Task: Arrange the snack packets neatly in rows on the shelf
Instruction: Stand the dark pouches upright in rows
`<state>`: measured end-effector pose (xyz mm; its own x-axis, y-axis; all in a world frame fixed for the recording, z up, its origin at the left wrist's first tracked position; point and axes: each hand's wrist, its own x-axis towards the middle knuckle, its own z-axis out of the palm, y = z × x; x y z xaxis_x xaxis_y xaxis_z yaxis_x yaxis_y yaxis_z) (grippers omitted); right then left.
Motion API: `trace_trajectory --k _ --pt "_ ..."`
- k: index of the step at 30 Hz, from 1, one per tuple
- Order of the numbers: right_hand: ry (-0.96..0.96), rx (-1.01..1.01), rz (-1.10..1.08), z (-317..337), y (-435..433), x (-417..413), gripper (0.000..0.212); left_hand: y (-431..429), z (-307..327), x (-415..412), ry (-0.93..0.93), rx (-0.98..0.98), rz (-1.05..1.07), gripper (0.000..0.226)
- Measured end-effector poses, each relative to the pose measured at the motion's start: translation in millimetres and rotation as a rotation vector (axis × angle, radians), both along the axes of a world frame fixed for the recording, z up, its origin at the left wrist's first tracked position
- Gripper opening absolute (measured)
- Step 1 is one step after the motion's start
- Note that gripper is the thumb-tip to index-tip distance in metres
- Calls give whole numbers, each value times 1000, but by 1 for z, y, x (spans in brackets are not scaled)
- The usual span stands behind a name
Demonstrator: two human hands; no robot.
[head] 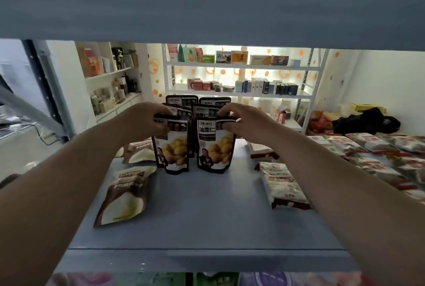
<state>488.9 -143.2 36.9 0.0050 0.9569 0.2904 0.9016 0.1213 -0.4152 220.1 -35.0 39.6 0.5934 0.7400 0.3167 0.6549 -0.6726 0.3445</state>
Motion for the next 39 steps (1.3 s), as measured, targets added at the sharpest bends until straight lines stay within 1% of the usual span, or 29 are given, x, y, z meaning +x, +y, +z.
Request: trace_trajectory --k 3,8,13,15,18,21,24,28,32,34,35,36,38,39 --pt "-55 16 26 -3 4 4 26 6 -3 -2 -63 -44 -23 30" --pt "-73 36 33 -7 -10 17 28 -1 -6 -3 -82 -95 -81 27" --pt "-69 30 35 -7 -32 22 32 -20 -6 5 -61 -46 -146 22" --pt "-71 22 31 -6 -37 24 31 -28 -6 9 -32 -29 -174 19" --pt "-70 11 25 -6 -41 24 28 -36 -4 11 22 -11 -218 21" --pt "-82 19 26 -5 -43 23 27 -39 -3 8 52 27 -202 24" --pt "-91 13 30 -3 -45 22 30 -38 -4 4 38 54 -168 24" --pt "-96 -10 40 -2 -46 24 29 -38 -4 1 29 18 -189 27" --pt "-99 -44 53 1 -45 25 29 -35 -4 3 48 25 -203 27" --pt "-106 -68 74 3 -45 26 23 -32 -4 2 50 5 -201 25" --pt "-97 -78 84 6 -45 26 20 -30 -3 1 38 -15 -183 25" --pt "-74 -79 89 9 -44 27 22 -27 0 -1 7 -29 -161 27" --pt "18 -36 80 19 -37 28 31 -15 8 -5 -118 -6 -118 30" --pt "62 2 69 24 -30 29 31 -6 13 -5 -184 31 -92 26"
